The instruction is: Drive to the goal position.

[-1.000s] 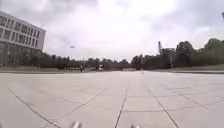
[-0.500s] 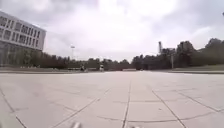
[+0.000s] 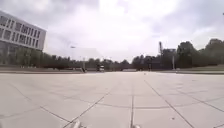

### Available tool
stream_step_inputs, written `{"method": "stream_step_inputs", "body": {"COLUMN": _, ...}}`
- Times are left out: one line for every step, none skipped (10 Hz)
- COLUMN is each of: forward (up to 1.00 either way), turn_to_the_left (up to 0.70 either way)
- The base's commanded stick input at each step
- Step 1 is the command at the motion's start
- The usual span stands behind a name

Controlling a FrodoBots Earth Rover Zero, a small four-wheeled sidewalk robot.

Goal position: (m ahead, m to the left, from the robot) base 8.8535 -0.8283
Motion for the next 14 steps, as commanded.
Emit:
{"method": "stream_step_inputs", "body": {"forward": 0.70, "turn_to_the_left": 0.00}}
{"method": "stream_step_inputs", "body": {"forward": 0.70, "turn_to_the_left": 0.00}}
{"method": "stream_step_inputs", "body": {"forward": 0.70, "turn_to_the_left": 0.00}}
{"method": "stream_step_inputs", "body": {"forward": 0.70, "turn_to_the_left": -0.02}}
{"method": "stream_step_inputs", "body": {"forward": 0.70, "turn_to_the_left": -0.05}}
{"method": "stream_step_inputs", "body": {"forward": 0.70, "turn_to_the_left": -0.27}}
{"method": "stream_step_inputs", "body": {"forward": 0.70, "turn_to_the_left": -0.27}}
{"method": "stream_step_inputs", "body": {"forward": 0.70, "turn_to_the_left": -0.12}}
{"method": "stream_step_inputs", "body": {"forward": 0.70, "turn_to_the_left": 0.00}}
{"method": "stream_step_inputs", "body": {"forward": 0.70, "turn_to_the_left": 0.00}}
{"method": "stream_step_inputs", "body": {"forward": 0.70, "turn_to_the_left": 0.00}}
{"method": "stream_step_inputs", "body": {"forward": 0.70, "turn_to_the_left": 0.00}}
{"method": "stream_step_inputs", "body": {"forward": 0.70, "turn_to_the_left": 0.00}}
{"method": "stream_step_inputs", "body": {"forward": 0.70, "turn_to_the_left": 0.00}}
